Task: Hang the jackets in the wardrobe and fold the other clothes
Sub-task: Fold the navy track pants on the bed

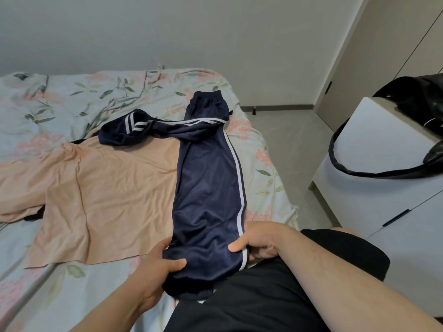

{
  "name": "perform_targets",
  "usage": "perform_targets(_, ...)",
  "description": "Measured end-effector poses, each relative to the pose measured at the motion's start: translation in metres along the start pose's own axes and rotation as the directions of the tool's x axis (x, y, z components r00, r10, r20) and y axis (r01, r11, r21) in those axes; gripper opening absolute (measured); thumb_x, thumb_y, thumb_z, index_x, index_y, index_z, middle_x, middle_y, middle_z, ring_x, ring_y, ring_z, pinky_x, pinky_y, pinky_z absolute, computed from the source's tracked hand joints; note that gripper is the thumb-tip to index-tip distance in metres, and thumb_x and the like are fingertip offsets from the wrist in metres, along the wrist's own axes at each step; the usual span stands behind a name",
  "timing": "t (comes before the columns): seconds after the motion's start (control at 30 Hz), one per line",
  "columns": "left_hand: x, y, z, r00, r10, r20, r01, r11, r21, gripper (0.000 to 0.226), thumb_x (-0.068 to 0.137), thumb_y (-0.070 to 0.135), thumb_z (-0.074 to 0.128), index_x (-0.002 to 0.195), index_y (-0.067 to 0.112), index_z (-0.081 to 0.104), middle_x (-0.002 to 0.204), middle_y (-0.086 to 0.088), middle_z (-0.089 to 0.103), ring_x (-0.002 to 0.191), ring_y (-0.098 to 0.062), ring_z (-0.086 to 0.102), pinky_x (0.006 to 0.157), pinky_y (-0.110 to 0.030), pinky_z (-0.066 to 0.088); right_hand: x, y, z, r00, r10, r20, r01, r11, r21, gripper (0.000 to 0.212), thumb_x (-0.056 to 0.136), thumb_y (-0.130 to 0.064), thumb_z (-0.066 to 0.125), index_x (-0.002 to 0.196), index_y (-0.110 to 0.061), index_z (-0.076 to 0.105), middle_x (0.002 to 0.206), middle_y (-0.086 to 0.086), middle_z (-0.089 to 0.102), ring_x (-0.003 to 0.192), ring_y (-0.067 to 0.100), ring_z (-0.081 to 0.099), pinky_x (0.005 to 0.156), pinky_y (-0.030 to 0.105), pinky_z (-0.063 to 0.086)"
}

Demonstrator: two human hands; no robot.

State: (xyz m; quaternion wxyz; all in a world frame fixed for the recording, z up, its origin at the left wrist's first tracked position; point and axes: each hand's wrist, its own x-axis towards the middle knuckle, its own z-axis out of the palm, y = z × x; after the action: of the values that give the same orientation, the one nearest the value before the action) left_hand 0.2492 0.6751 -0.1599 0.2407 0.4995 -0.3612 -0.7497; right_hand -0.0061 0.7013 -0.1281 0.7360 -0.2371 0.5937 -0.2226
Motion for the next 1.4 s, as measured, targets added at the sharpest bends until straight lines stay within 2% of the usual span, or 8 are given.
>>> perform_targets(0.2,0.009,0.017,-0.016,0.974,-0.079,0.212,0.122,0.973,-0.198,0.043,0.089,-0.016,0.046,0.128,0.000,0.057,0.123,-0.027,0.064,0.109,-0.041,0.065,0.079,-0.041,0.059,0.003,-0.004,-0.004,0.981,-0.174,-0.085,0.192,0.938,0.289,0.030,0.099,0.006,0.046,0.117,-0.012,0.060,0.123,0.016,0.067,0.114,0.030,0.065,0.095,0.045,0.054)
perform_targets(0.33,0.016,0.011,-0.016,0.997,0.035,-0.074,-0.015,0.966,0.260,0.045,0.090,-0.011,0.055,0.126,0.017,0.054,0.097,-0.012,0.076,0.089,-0.030,0.074,0.075,-0.039,0.059,0.010,0.001,-0.004,0.958,-0.071,-0.279,0.072,0.997,-0.007,0.020,0.098,-0.007,0.052,0.114,-0.015,0.060,0.106,0.008,0.070,0.089,0.018,0.068,0.078,0.032,0.059)
perform_targets(0.53,0.028,0.017,-0.020,0.933,0.344,-0.101,-0.046,0.396,0.917,0.050,0.077,0.043,0.069,0.123,0.031,0.054,0.085,0.013,0.059,0.074,0.001,0.057,0.064,-0.016,0.040,0.015,0.002,-0.007,0.838,-0.232,-0.494,0.058,0.937,-0.343,0.012,0.080,-0.020,0.062,0.091,-0.016,0.058,0.092,0.007,0.069,0.080,0.022,0.067,0.076,0.033,0.055)
perform_targets(0.73,0.087,0.107,-0.039,0.812,0.556,-0.176,-0.138,0.477,0.868,0.052,0.086,0.047,0.063,0.129,0.019,0.055,0.113,0.001,0.055,0.093,-0.012,0.058,0.073,-0.027,0.043,0.021,-0.027,-0.004,0.542,-0.684,-0.488,0.183,0.664,-0.725,0.076,0.075,-0.032,0.056,0.146,-0.034,0.029,0.146,-0.011,0.028,0.128,0.006,0.037,0.105,0.023,0.033)
perform_targets(0.83,0.128,0.147,-0.043,0.805,0.565,-0.180,-0.171,0.511,0.842,0.050,0.088,0.042,0.063,0.130,0.014,0.055,0.125,-0.007,0.056,0.107,-0.021,0.059,0.080,-0.030,0.043,0.034,-0.048,0.011,0.660,-0.724,-0.199,0.022,0.283,-0.959,0.069,0.077,-0.036,0.045,0.146,-0.034,0.038,0.159,-0.008,0.017,0.146,0.015,0.011,0.122,0.035,0.000)
perform_targets(0.97,0.181,0.186,-0.050,0.792,0.556,-0.252,-0.205,0.632,0.748,0.057,0.087,0.037,0.065,0.135,0.010,0.050,0.136,-0.010,0.052,0.121,-0.023,0.053,0.089,-0.033,0.043,0.073,-0.075,0.023,0.762,-0.640,-0.100,-0.050,0.095,-0.994,0.054,0.091,-0.034,0.045,0.145,-0.024,0.041,0.159,-0.002,0.021,0.146,0.015,0.018,0.120,0.036,-0.009)
perform_targets(1.17,0.248,0.240,-0.071,0.643,0.659,-0.391,-0.248,0.661,0.708,0.076,0.079,0.032,0.072,0.143,0.010,0.036,0.143,-0.017,0.035,0.127,-0.033,0.043,0.099,-0.038,0.040,0.132,-0.102,0.013,0.762,-0.624,-0.176,0.088,0.368,-0.926,0.081,0.091,-0.059,0.050,0.155,-0.042,0.004,0.164,-0.012,0.000,0.150,0.010,0.009,0.120,0.031,0.015)
perform_targets(1.4,0.300,0.256,-0.095,0.571,0.579,-0.582,-0.165,0.776,0.609,0.099,0.083,0.050,0.066,0.156,0.023,0.006,0.162,-0.016,0.007,0.142,-0.035,0.029,0.109,-0.046,0.033,0.171,-0.091,-0.013,0.703,-0.680,-0.208,0.110,0.393,-0.913,0.090,0.078,-0.077,0.043,0.153,-0.046,0.004,0.156,-0.027,0.003,0.141,0.003,0.011,0.118,0.031,0.017)
